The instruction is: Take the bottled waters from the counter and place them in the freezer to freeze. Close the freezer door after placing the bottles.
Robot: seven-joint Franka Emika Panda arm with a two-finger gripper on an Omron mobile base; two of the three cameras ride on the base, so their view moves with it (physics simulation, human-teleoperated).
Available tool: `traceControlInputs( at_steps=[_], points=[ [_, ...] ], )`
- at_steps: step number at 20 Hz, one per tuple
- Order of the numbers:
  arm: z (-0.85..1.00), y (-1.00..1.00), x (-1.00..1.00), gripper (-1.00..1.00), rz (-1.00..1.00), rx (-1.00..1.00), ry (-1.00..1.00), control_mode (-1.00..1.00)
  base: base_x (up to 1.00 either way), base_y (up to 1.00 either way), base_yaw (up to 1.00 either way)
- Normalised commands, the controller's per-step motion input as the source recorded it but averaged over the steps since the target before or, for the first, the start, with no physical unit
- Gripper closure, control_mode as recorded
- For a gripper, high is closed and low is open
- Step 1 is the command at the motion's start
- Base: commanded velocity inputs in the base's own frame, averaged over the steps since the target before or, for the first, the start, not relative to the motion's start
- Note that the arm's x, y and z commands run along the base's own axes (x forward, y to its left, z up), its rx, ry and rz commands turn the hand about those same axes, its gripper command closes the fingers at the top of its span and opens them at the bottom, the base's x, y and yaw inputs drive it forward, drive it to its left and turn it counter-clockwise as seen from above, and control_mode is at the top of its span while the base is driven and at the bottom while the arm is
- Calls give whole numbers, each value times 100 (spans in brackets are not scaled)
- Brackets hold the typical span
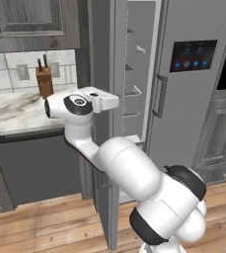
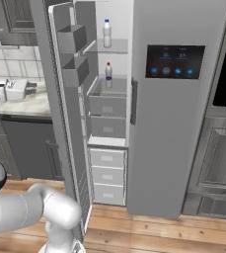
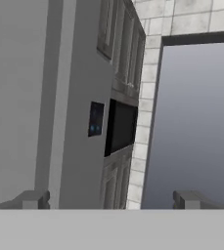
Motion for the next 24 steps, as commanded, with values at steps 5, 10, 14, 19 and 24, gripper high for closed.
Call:
traceControlInputs(
  at_steps=[5,10,14,19,24],
  points=[
    [-7,51,0,-100,0,-7,0,-100,0,0,0],
    [-3,48,13,-100,0,-5,0,-100,0,0,0],
    [-1,8,45,-100,-4,-1,0,-100,0,0,0],
    [-4,0,51,-100,-3,0,0,-100,0,0,0],
    [-1,0,25,-100,-1,0,0,-100,0,0,0]
  ],
)
